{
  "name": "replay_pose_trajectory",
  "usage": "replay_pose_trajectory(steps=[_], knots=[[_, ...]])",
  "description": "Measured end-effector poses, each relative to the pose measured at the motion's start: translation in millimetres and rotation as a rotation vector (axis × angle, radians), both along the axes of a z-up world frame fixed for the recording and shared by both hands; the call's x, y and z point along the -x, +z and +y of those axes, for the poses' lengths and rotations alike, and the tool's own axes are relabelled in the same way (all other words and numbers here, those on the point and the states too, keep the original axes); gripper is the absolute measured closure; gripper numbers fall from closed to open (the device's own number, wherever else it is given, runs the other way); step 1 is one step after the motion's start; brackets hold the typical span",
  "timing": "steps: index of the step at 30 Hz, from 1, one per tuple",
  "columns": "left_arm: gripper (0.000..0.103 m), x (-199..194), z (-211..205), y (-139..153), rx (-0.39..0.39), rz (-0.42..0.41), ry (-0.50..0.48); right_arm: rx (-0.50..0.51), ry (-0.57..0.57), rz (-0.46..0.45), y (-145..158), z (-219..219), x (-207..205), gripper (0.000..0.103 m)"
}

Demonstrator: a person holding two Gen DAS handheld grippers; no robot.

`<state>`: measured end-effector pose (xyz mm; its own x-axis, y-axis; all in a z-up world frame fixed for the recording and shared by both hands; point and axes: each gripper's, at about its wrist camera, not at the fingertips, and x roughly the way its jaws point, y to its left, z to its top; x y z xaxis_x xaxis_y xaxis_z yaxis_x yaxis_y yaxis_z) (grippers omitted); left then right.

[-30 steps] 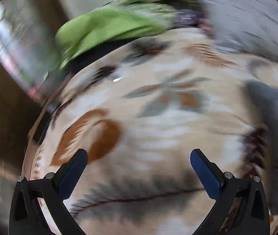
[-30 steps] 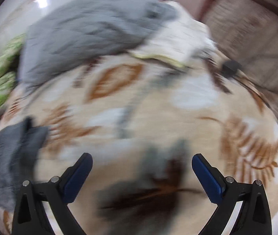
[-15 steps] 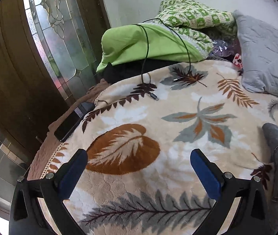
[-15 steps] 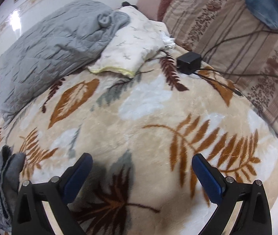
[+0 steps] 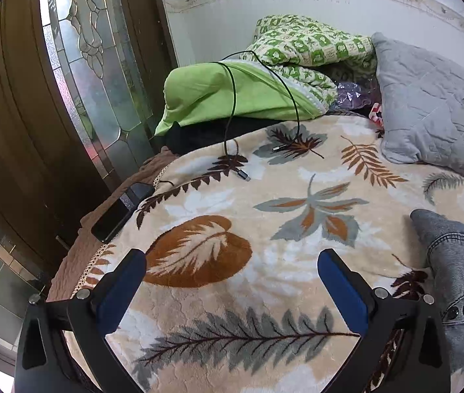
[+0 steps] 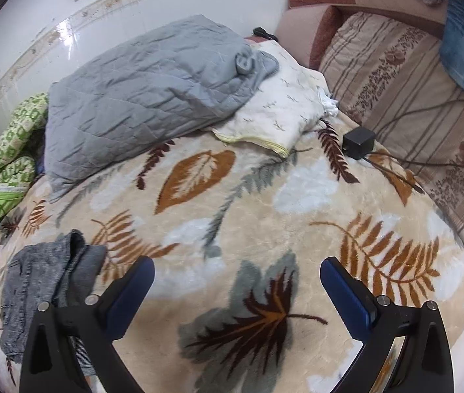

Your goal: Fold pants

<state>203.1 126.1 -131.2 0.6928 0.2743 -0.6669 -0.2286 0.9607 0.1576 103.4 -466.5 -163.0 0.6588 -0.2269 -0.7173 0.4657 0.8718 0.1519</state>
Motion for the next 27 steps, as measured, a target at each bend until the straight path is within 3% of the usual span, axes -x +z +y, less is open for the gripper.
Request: replay_pose_trajectory(steps=[15,27], knots=[[0.000,24.9,1.2,20.7,0.004,-0.064,0.013,0.030,0.025,0.003,9.6,12.5,10.3,0.000],[0.000,94.8,-37.3,76.1,-0.023,-0.177,-0.097,-0.005,0.319,-0.115,47.4,138.1,33.3,0.000]])
